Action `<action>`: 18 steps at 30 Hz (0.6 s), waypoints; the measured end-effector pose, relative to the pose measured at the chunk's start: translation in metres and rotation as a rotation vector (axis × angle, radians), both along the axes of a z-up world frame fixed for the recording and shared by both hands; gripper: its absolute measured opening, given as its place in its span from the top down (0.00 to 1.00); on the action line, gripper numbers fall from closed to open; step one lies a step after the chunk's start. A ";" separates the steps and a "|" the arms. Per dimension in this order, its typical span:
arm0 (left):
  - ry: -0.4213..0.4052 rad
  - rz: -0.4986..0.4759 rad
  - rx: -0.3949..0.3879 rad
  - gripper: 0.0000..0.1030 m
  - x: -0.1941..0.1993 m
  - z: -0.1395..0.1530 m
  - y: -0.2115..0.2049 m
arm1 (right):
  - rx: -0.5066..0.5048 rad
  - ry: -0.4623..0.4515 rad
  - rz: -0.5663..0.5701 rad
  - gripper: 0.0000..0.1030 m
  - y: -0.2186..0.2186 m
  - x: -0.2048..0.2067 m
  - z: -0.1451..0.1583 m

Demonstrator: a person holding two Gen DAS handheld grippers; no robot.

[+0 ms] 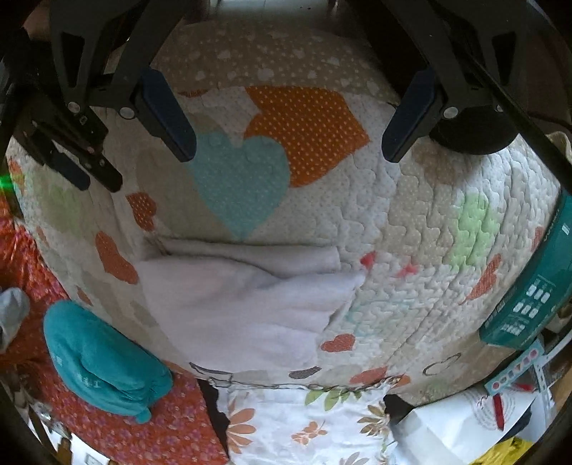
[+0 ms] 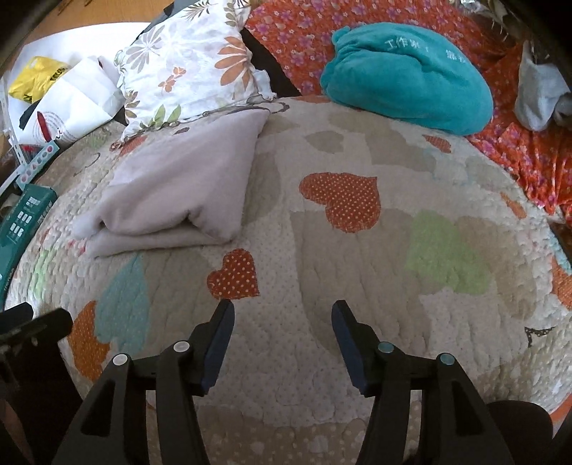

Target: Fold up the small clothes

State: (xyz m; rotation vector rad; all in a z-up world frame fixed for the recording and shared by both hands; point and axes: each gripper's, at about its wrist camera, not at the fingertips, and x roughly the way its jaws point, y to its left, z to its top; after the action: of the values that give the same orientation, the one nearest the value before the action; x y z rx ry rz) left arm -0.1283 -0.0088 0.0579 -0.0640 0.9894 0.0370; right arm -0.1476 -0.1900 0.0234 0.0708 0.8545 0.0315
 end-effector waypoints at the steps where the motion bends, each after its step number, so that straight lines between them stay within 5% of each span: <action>1: -0.008 -0.004 0.013 0.00 -0.002 0.002 -0.002 | -0.007 -0.002 0.002 0.39 0.002 -0.001 0.000; 18: -0.024 0.008 -0.011 0.00 -0.005 0.006 0.005 | -0.031 0.012 0.017 0.33 0.004 -0.001 -0.002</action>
State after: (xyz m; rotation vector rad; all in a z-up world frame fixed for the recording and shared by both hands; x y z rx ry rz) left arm -0.1329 -0.0042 0.0636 -0.0789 0.9652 0.0381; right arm -0.1482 -0.1863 0.0215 0.0345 0.8676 0.0332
